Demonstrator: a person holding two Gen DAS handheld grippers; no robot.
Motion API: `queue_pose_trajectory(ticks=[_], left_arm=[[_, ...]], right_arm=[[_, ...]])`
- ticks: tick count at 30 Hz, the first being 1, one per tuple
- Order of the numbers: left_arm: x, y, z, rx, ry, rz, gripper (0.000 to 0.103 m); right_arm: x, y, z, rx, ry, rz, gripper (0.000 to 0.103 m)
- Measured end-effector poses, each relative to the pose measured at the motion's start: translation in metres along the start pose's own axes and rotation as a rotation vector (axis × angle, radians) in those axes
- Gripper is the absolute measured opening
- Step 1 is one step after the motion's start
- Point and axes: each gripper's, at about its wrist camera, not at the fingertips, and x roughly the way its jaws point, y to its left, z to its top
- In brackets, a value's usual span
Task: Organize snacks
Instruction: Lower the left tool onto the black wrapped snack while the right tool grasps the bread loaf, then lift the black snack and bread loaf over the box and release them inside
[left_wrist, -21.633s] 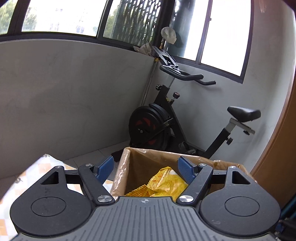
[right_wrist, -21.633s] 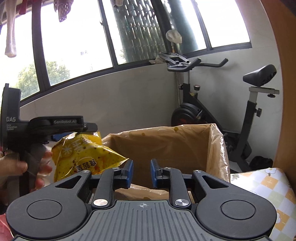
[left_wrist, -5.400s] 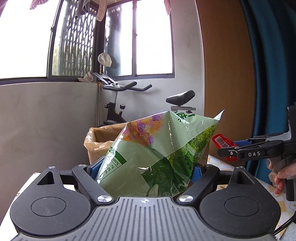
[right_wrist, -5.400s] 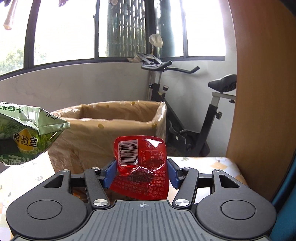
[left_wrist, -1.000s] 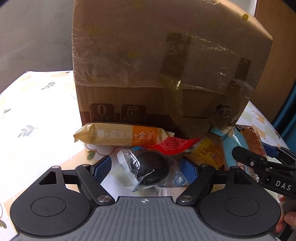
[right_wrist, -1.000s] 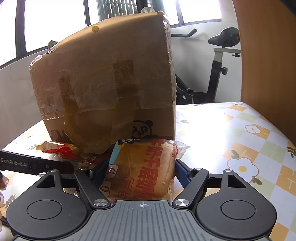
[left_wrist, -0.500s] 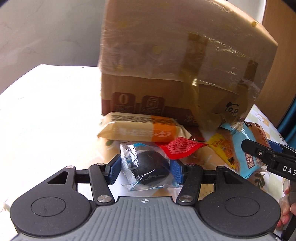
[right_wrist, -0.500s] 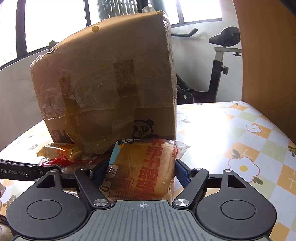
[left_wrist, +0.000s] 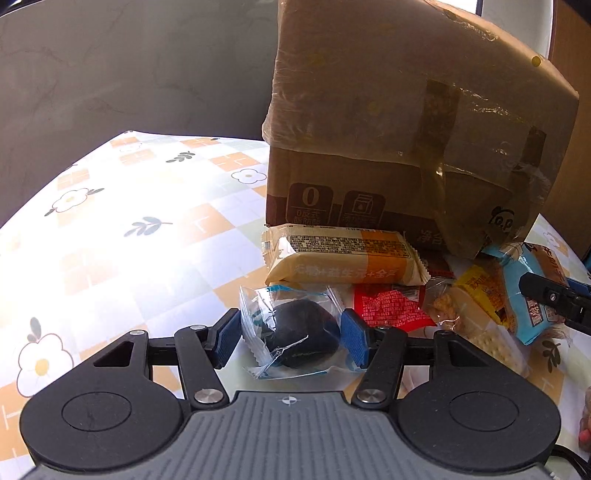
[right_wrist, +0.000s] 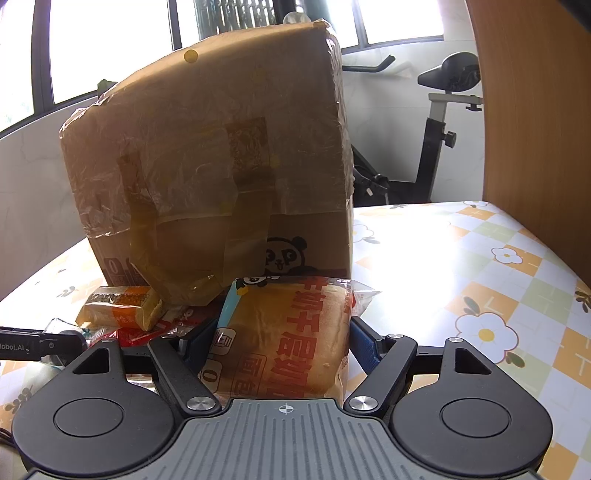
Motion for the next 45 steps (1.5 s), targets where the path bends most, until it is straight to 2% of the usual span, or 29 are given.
queue_pose_trajectory(ticks=[6, 9, 18, 30, 36, 45], left_arm=[[0.001, 0.002, -0.005, -0.054, 0.007, -0.024, 0.062], [0.003, 0.001, -0.006, -0.047, 0.002, -0.022, 0.062], [-0.006, -0.003, -0.010, -0.041, -0.026, -0.061, 0.052], [-0.048, 0.005, 0.013, -0.047, -0.166, -0.098, 0.050], [-0.073, 0.011, 0.034, -0.028, -0.228, -0.104, 0.050], [-0.125, 0.010, 0.117, 0.031, -0.434, -0.165, 0.050]], right_arm=[[0.000, 0.000, 0.000, 0.001, 0.000, 0.001, 0.072], [0.000, 0.000, 0.000, 0.000, 0.000, 0.000, 0.072], [0.000, 0.000, 0.000, -0.001, 0.000, 0.003, 0.072], [-0.017, -0.007, 0.006, 0.019, -0.020, -0.007, 0.071], [-0.051, -0.013, 0.032, 0.005, -0.109, -0.023, 0.071], [-0.096, -0.016, 0.115, -0.061, -0.308, 0.020, 0.071]])
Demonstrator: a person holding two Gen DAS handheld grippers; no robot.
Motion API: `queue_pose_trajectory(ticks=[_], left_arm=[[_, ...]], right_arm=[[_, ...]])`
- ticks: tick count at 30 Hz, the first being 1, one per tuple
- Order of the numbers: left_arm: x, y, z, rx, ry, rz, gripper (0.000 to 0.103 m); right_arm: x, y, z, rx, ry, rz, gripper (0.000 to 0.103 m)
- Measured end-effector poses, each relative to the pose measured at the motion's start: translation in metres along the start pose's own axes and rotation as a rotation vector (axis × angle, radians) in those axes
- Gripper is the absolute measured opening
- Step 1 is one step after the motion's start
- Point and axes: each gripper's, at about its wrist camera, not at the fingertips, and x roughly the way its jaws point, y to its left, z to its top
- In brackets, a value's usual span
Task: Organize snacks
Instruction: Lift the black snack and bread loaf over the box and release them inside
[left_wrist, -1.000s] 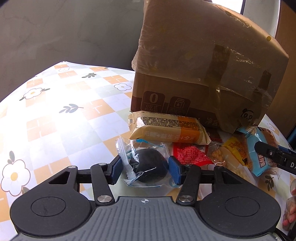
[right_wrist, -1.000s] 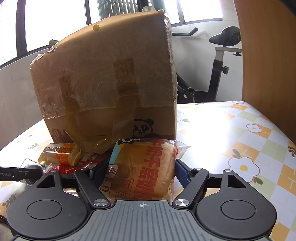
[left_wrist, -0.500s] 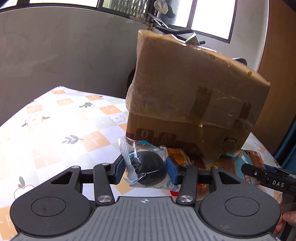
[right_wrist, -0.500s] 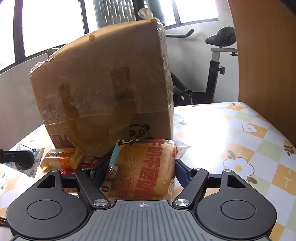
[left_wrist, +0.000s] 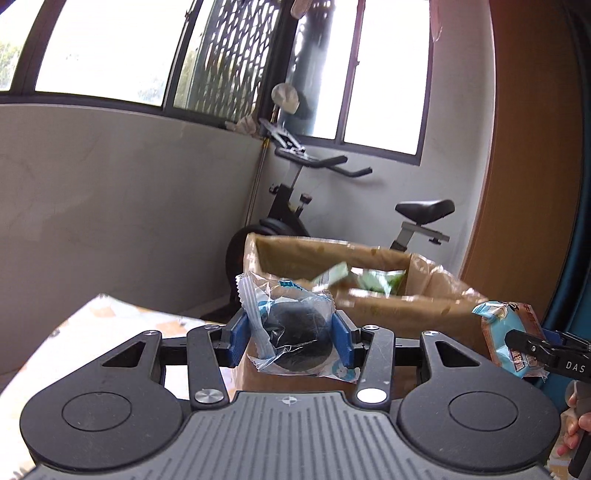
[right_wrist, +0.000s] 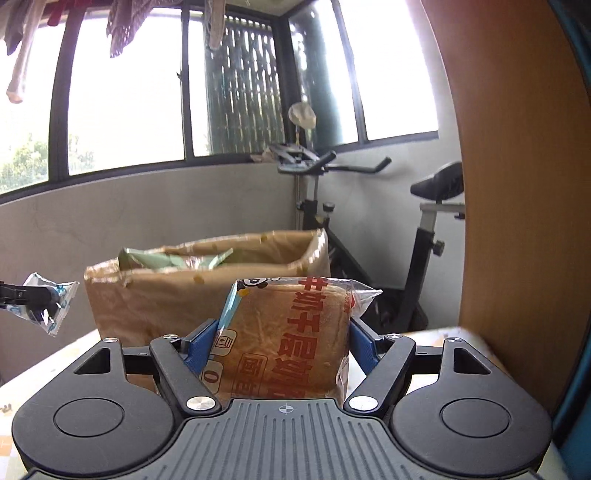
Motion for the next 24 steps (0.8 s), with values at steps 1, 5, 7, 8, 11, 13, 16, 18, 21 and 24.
queue_pose_trajectory(ticks=[1, 5, 7, 8, 11, 13, 16, 18, 21, 24], left_arm=[[0.003, -0.002, 0.011, 0.011, -0.012, -0.003, 0.050], [0.022, -0.010, 0.044, 0.040, -0.040, -0.003, 0.050], [0.037, -0.018, 0.056, 0.076, -0.049, 0.009, 0.050], [0.046, -0.022, 0.062, 0.097, -0.046, 0.014, 0.050], [0.078, -0.029, 0.073, 0.142, -0.022, 0.044, 0.050], [0.094, -0.034, 0.075, 0.183, -0.011, 0.076, 0.050], [0.118, -0.043, 0.075, 0.289, 0.033, 0.112, 0.050], [0.129, -0.041, 0.076, 0.319, 0.065, 0.118, 0.050], [0.143, -0.038, 0.076, 0.299, 0.097, 0.109, 0.051], [0.155, -0.034, 0.076, 0.280, 0.127, 0.085, 0.054]], right_arm=[[0.002, 0.000, 0.011, -0.007, -0.012, 0.013, 0.071], [0.019, 0.002, 0.042, -0.027, -0.035, 0.050, 0.071], [0.036, 0.008, 0.056, -0.050, -0.034, 0.063, 0.071], [0.045, 0.012, 0.061, -0.066, -0.029, 0.067, 0.071], [0.077, 0.022, 0.073, -0.111, -0.004, 0.061, 0.071], [0.097, 0.027, 0.077, -0.125, 0.017, 0.052, 0.071], [0.124, 0.030, 0.078, -0.125, 0.057, 0.025, 0.071], [0.138, 0.029, 0.076, -0.106, 0.086, 0.009, 0.071], [0.149, 0.028, 0.070, -0.095, 0.112, 0.003, 0.071], [0.154, 0.030, 0.065, -0.102, 0.122, -0.007, 0.072]])
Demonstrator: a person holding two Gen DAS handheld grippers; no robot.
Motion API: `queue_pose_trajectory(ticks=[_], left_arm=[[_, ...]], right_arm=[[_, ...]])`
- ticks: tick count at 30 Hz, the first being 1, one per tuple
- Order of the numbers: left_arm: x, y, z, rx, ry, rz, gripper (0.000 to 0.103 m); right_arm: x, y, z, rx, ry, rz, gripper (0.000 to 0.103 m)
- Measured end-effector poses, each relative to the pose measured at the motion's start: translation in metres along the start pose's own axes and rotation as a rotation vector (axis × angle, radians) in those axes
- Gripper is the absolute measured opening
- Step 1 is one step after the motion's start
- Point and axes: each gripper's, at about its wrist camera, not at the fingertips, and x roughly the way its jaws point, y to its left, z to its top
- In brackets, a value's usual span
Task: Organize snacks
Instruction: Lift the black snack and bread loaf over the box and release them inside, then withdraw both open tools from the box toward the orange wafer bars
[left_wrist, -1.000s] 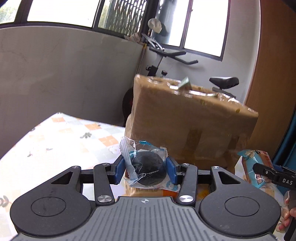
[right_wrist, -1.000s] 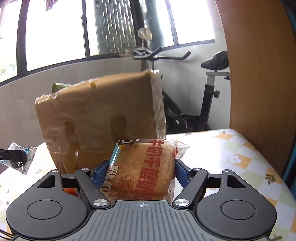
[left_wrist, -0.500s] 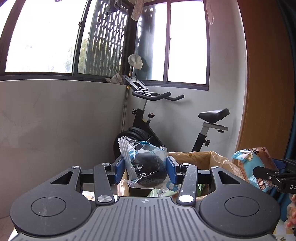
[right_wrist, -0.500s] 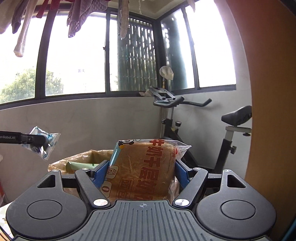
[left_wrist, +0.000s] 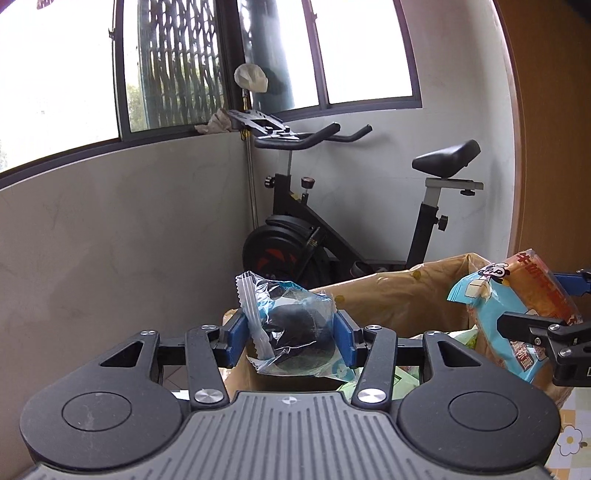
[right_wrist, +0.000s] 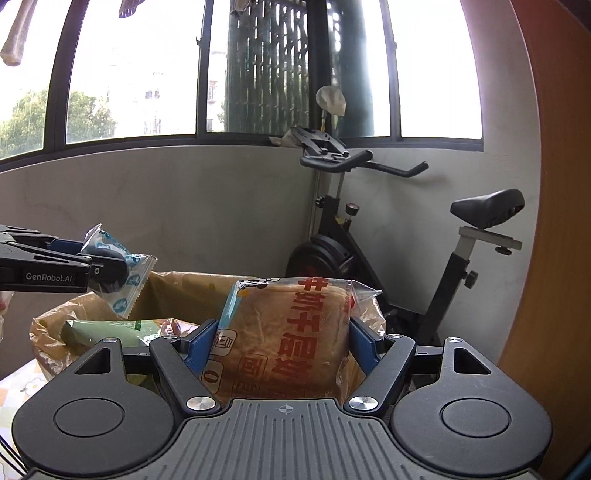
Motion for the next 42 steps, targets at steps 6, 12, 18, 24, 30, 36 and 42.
queue_pose_trajectory(ticks=[6, 12, 18, 24, 30, 36, 42], left_arm=[[-0.011, 0.003, -0.009, -0.018, -0.018, -0.034, 0.084], [-0.020, 0.014, -0.011, -0.070, 0.006, -0.056, 0.084], [-0.042, 0.034, -0.017, -0.134, 0.015, -0.047, 0.084], [-0.071, 0.049, -0.030, -0.178, 0.010, -0.065, 0.084], [-0.093, 0.052, -0.049, -0.186, 0.039, -0.093, 0.084], [-0.107, 0.056, -0.070, -0.202, 0.050, -0.073, 0.084], [-0.108, 0.057, -0.092, -0.225, 0.061, -0.051, 0.084]], right_arm=[[-0.006, -0.003, -0.001, 0.026, -0.013, 0.005, 0.082], [-0.023, -0.012, -0.002, 0.057, -0.030, 0.007, 0.082], [-0.044, -0.016, 0.001, 0.051, -0.050, -0.004, 0.082], [-0.065, -0.016, -0.006, 0.050, -0.049, -0.010, 0.082], [-0.088, -0.011, -0.023, 0.088, -0.054, 0.014, 0.082], [-0.099, -0.003, -0.047, 0.107, -0.032, 0.033, 0.082], [-0.095, 0.003, -0.074, 0.119, 0.000, 0.049, 0.082]])
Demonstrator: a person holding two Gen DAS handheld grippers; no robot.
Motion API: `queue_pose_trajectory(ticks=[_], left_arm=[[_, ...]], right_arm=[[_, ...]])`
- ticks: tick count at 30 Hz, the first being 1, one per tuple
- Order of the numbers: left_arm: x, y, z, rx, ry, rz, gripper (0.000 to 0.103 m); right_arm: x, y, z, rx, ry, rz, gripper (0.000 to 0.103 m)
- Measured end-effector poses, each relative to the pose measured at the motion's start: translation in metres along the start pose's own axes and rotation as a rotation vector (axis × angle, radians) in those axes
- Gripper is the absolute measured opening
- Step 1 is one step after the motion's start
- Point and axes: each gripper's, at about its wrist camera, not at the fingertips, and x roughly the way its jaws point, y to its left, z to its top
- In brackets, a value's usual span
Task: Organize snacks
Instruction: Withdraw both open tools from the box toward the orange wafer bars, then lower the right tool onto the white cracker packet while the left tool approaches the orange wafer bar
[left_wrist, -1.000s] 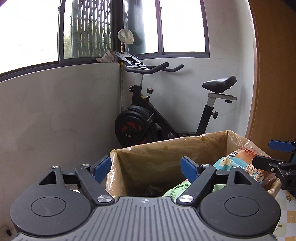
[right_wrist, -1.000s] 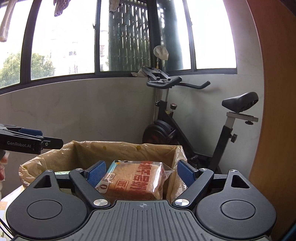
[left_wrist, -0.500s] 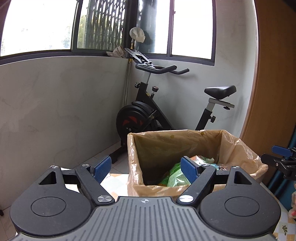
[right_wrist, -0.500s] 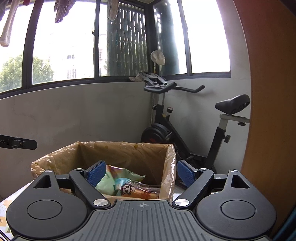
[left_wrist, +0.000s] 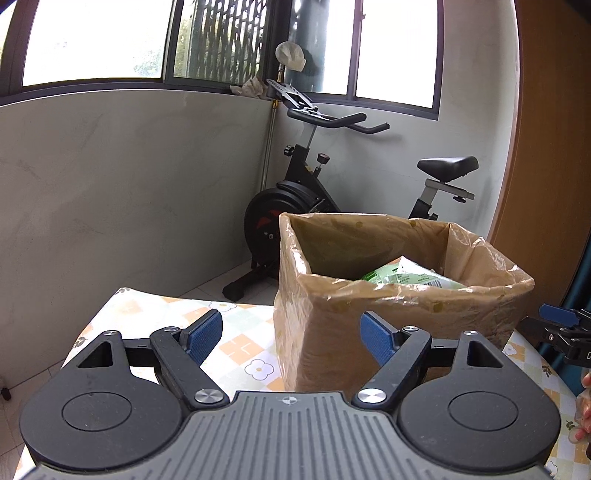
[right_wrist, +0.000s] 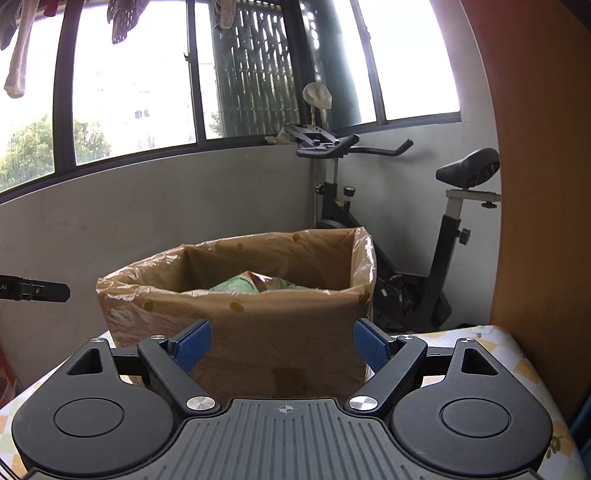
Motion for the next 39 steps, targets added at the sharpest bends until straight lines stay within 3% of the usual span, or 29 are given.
queue_pose_trajectory(ticks=[7, 24, 33, 39], left_arm=[[0.008, 0.006, -0.029, -0.024, 0.027, 0.010, 0.083], [0.025, -0.002, -0.099, -0.009, 0.125, -0.017, 0.082], [0.026, -0.014, -0.120, 0.021, 0.161, -0.044, 0.082], [0.020, -0.016, -0.128, 0.034, 0.171, -0.058, 0.082]], right_arm=[[0.008, 0.008, -0.033, -0.059, 0.037, 0.003, 0.082], [0.017, 0.025, -0.118, -0.003, 0.185, 0.035, 0.080], [0.016, 0.052, -0.128, -0.069, 0.247, 0.088, 0.078], [0.011, 0.046, -0.129, -0.066, 0.291, 0.076, 0.078]])
